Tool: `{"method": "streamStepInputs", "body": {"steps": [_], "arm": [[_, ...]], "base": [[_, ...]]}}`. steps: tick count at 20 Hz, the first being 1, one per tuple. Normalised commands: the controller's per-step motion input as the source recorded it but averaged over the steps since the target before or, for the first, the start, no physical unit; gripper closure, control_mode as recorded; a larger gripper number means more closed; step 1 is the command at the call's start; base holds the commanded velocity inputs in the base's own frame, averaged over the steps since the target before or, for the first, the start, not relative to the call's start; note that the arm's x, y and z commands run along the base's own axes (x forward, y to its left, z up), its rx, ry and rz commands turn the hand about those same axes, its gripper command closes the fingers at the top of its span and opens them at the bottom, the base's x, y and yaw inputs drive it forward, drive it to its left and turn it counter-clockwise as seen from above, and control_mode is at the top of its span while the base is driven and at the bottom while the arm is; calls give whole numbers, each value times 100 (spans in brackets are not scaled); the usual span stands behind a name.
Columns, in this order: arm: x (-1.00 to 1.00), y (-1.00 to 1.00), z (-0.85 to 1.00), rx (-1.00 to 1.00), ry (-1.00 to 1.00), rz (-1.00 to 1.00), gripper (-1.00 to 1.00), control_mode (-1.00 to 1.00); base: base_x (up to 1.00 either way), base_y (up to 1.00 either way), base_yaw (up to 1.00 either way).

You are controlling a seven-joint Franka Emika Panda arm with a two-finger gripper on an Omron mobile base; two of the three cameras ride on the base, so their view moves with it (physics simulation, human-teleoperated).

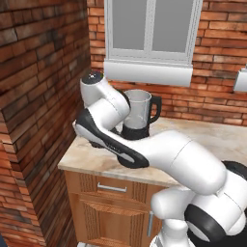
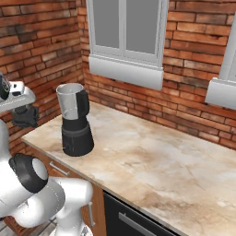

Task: Grab the garlic and lemon from the fridge, place them in the blender, close the lid, and turn on the blender to create a marinade.

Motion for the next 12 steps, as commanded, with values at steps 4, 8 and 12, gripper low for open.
{"method": "streamStepInputs", "body": {"steps": [4, 8, 12], "arm": [[-1, -23, 100, 0, -6, -4, 100, -100], [0, -36, 92, 0, -10, -6, 100, -100], [0, -44, 81, 0, -10, -6, 100, -100]], "base": [[0, 0, 0], [0, 0, 0], [0, 0, 0]]}}
